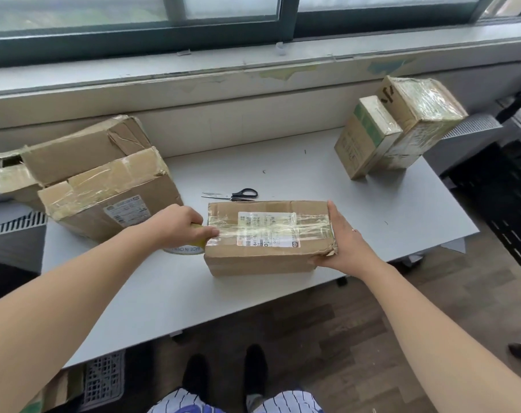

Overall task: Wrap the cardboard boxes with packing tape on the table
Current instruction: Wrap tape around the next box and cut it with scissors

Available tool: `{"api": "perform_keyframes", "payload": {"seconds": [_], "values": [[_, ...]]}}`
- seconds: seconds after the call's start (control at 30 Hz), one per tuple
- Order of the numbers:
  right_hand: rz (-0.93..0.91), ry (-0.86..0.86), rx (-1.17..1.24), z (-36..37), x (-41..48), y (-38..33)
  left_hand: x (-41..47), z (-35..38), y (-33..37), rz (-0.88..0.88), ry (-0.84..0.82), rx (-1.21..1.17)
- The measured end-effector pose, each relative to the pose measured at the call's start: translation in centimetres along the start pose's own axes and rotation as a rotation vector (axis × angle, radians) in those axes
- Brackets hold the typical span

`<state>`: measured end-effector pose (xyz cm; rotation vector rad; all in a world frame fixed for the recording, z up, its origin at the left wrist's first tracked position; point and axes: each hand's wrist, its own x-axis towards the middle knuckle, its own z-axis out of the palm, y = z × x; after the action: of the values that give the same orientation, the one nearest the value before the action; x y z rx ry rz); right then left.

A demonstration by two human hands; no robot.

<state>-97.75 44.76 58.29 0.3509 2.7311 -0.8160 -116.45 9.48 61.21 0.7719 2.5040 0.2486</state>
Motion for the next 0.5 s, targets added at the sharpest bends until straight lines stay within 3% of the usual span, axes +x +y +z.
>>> {"api": "perform_keyframes", "payload": {"seconds": [0.1, 0.23, 0.5], "values": [[0.003, 0.127, -0.271, 0.1, -2.3, -2.1, 0.1, 0.2, -0.1, 0.016, -0.018, -0.010], [0.107, 0.063, -0.592, 1.5, -4.0, -5.4, 0.1, 0.6, -0.4, 0.051, -0.002, -0.040], [0.211, -0.007, -0.577, 7.3, -1.9, -16.4, 0.1, 1.1, -0.8, 0.096, 0.030, -0.065]]}}
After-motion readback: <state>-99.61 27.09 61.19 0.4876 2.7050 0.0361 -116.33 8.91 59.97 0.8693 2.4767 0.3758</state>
